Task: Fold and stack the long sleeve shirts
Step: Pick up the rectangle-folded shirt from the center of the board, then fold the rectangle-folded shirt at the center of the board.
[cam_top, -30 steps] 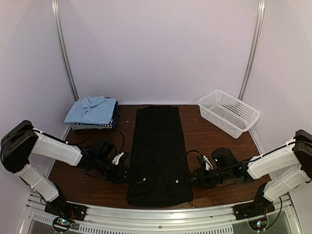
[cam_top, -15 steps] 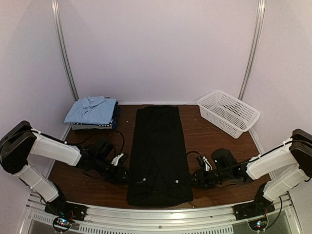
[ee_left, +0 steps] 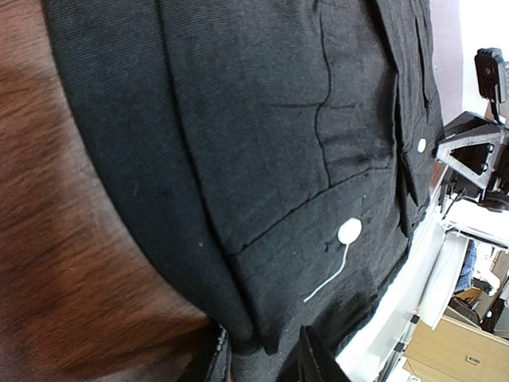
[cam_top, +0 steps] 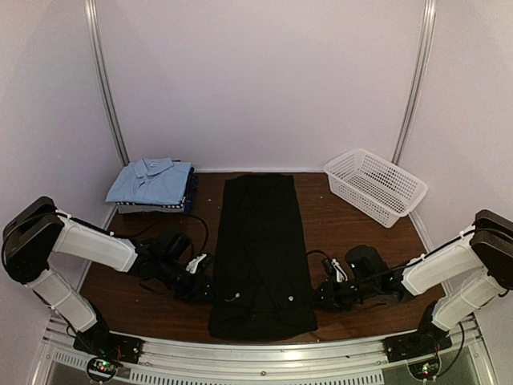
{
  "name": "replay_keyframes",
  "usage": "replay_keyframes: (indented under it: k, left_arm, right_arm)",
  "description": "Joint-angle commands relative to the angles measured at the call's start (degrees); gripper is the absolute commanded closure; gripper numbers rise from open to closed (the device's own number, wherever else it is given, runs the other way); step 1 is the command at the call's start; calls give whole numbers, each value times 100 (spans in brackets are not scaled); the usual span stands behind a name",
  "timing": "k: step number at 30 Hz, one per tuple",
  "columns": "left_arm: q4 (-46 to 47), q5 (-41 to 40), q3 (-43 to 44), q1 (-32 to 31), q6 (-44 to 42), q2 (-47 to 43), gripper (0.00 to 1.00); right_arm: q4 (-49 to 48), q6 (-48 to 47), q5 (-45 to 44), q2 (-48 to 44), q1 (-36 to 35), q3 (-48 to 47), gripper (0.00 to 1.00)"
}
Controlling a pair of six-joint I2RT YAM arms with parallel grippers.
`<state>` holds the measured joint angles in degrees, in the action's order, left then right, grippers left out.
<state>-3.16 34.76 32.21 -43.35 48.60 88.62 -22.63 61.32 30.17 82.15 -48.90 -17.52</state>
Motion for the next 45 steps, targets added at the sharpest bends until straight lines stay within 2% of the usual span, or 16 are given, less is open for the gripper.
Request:
replay_keyframes:
  k: [1,4,9,20,29,34,39,45]
  left_arm:
    - [-513,-200,-28,-54,-109,50,65]
    - [-606,-296,-22,-59,-132,70,63]
    - [-634,-424,131,-173,-110,223,65]
    - [-255,-90,238,-255,163,327,100]
    - [-147,166,368,-215,472,-138,100]
    - [143,450,412,51,694,-348,100]
    - [619,866,691,483,800,-123,100]
    - [1476,1240,1230,1130,1318,454,100]
  right_arm:
    - [28,-48,51,73,-36,-85,83]
    - [7,-50,56,97,-40,-76,85]
    - [-77,-43,112,158,-46,-85,88]
    - [-68,-37,150,36,-49,-154,100]
    - [292,-64,128,-409,-52,-473,100]
    - [740,-307,-43,-553,-28,-902,100]
    - [708,-570,-50,-158,286,-1468,100]
    - [621,-976,20,808,878,-2457,100]
